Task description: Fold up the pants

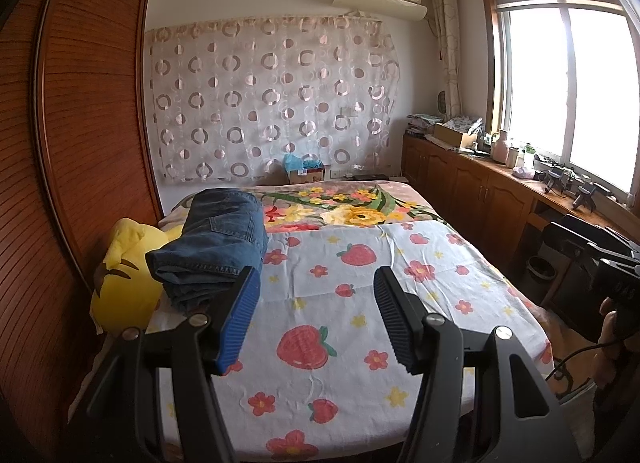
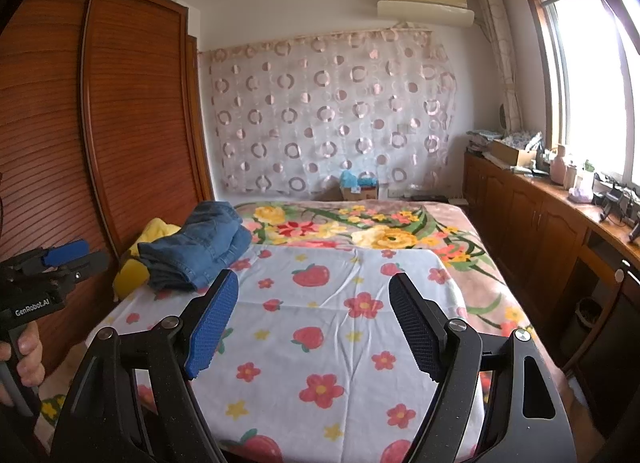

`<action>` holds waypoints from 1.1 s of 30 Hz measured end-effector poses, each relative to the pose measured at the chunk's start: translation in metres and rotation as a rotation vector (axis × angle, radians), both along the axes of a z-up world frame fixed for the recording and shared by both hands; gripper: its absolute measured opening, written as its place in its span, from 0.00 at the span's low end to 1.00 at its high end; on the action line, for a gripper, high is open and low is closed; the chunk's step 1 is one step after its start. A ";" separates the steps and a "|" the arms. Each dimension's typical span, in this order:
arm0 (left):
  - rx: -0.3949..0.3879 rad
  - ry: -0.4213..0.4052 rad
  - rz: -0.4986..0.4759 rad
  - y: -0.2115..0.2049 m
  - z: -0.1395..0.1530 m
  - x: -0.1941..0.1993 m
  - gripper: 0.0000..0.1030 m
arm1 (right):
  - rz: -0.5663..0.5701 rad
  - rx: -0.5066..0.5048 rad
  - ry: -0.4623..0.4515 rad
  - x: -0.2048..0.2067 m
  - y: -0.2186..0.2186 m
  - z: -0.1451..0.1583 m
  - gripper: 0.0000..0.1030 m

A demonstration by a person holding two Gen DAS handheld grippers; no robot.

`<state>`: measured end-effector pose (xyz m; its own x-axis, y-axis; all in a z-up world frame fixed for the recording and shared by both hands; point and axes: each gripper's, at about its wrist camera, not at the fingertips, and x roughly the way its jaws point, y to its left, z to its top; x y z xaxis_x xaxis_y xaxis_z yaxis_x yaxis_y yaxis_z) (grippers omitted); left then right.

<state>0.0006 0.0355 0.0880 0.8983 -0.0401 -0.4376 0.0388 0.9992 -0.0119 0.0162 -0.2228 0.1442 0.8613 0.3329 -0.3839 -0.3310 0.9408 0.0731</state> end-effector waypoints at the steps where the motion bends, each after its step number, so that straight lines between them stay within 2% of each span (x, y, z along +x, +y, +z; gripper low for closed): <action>1: 0.000 0.001 0.000 0.000 0.000 0.000 0.57 | -0.002 -0.004 0.000 0.000 0.000 0.000 0.77; 33: -0.007 0.010 0.004 -0.002 -0.006 0.003 0.57 | -0.002 -0.004 0.000 -0.001 0.000 0.000 0.77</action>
